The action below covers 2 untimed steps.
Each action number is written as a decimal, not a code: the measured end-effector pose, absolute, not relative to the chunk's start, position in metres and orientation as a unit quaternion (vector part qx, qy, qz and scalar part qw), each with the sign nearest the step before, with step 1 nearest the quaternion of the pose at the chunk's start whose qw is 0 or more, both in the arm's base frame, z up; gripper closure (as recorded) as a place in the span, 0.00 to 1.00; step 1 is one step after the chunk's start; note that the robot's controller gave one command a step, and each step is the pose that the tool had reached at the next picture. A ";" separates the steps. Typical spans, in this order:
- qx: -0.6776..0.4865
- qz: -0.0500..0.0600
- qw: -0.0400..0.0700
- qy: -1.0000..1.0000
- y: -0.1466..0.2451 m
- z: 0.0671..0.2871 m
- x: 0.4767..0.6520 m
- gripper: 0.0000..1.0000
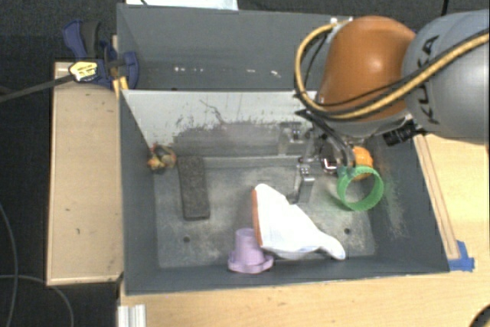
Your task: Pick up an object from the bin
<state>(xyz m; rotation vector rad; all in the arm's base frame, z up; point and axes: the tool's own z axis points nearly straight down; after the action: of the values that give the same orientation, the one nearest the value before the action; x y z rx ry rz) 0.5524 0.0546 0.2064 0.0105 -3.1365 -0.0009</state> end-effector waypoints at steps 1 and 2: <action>0.003 -0.001 -0.001 -1.000 0.054 0.211 0.554 0.00; 0.043 -0.001 -0.004 -0.999 0.028 0.178 0.568 0.00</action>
Offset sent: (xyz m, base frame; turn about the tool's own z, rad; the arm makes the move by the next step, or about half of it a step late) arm 0.0300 -0.0649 -0.0761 -0.1742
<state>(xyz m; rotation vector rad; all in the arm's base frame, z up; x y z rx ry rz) 0.5683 0.0281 0.1782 0.1343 -3.1476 -0.0025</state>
